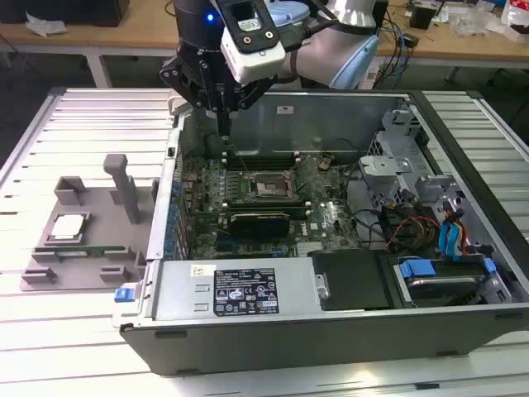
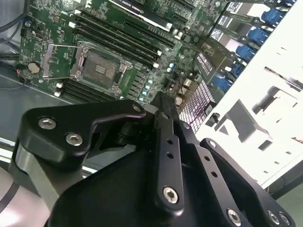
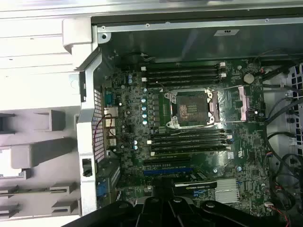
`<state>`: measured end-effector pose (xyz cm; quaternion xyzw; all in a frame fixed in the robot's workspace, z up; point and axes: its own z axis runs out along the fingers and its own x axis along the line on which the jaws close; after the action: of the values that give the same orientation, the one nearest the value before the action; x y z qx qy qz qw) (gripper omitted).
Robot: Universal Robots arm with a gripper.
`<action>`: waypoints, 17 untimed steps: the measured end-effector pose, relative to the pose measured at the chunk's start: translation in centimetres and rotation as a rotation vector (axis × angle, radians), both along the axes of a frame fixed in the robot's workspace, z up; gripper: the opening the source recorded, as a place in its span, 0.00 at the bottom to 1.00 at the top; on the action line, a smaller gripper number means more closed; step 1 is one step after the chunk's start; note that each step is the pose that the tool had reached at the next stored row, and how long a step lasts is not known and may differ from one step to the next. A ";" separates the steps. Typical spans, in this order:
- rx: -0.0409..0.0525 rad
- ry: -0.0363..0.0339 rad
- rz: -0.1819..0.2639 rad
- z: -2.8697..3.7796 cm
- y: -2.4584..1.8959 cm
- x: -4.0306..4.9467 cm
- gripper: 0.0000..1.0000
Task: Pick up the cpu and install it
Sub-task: 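Reach for the cpu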
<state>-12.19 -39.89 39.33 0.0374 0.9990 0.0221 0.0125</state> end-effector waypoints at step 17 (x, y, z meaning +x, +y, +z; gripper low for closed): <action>0.0000 0.0000 0.000 0.00 0.00 -0.70 0.11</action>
<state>-12.89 -39.88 39.33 0.0374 0.9990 0.0221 0.0125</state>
